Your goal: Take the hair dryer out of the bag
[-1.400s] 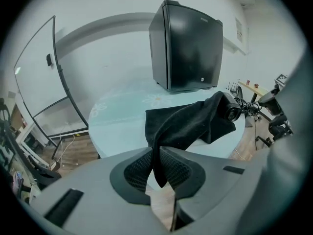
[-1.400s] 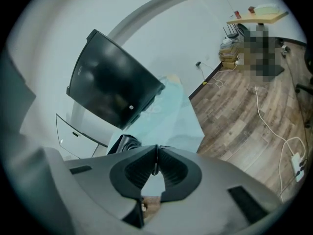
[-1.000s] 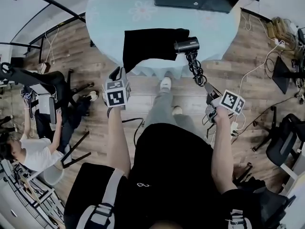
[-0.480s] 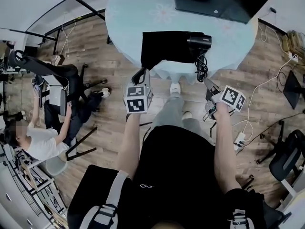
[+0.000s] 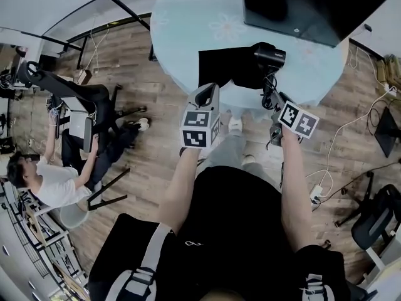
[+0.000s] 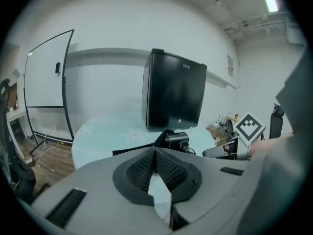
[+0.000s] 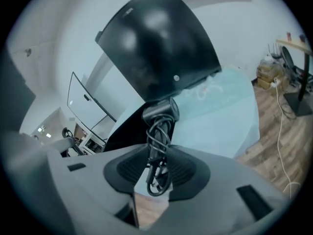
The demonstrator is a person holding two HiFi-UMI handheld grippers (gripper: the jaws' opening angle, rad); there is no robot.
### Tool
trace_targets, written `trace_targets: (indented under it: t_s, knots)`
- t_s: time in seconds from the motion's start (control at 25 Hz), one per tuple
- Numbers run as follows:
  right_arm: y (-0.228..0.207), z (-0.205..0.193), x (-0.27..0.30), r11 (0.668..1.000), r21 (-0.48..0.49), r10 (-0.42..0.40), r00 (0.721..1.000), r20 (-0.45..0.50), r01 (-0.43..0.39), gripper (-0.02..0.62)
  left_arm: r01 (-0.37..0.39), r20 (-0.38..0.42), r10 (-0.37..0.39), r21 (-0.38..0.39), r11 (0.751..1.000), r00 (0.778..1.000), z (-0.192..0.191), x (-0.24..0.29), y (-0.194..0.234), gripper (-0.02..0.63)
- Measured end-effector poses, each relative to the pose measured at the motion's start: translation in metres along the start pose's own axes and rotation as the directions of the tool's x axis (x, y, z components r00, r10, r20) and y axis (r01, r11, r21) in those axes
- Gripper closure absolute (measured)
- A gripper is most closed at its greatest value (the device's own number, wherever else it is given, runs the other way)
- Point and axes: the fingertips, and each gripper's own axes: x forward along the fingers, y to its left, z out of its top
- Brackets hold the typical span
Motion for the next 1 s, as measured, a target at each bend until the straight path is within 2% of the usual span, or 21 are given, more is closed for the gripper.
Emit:
trace_targets:
  t_s: [0.12,0.16,0.24,0.36,0.44,0.72,0.84,1.0]
  knots:
    - [0.022,0.023,-0.007,0.995,-0.101,0.018,0.997,0.079,-0.010,0.475,0.040,0.069,-0.037,-0.036,0.999,0.997,0.022,-0.001,-0.013,0.600]
    - [0.030,0.031,-0.012,0.992,-0.128,0.030,0.994,0.107,-0.016,0.500,0.051,0.092,-0.047,-0.035,0.998,0.995,0.030,-0.002,-0.018,0.600]
    - [0.043,0.045,-0.022,0.984,-0.177,0.048,0.986,0.158,-0.019,0.508,0.070,0.142,-0.066,-0.022,0.997,0.988,0.048,-0.005,-0.027,0.600]
    - [0.059,0.060,-0.041,0.966,-0.258,0.044,0.975,0.218,0.014,0.571,0.089,0.210,-0.084,-0.014,0.996,0.974,0.071,-0.017,-0.036,0.600]
    - [0.071,0.073,-0.057,0.957,-0.290,0.066,0.962,0.266,0.014,0.572,0.091,0.248,-0.085,-0.012,0.996,0.965,0.084,-0.026,-0.041,0.600]
    - [0.115,0.101,-0.133,0.931,-0.365,0.158,0.893,0.422,0.008,0.588,0.076,0.373,-0.051,-0.051,0.996,0.927,0.112,-0.078,-0.063,0.600]
    - [0.133,0.108,-0.170,0.914,-0.405,0.202,0.856,0.476,0.009,0.588,0.082,0.404,-0.060,-0.038,0.996,0.913,0.118,-0.100,-0.085,0.600]
    - [0.166,0.108,-0.225,0.875,-0.479,0.340,0.799,0.496,-0.075,0.589,0.105,0.463,-0.077,-0.034,0.994,0.883,0.128,-0.134,-0.118,0.600]
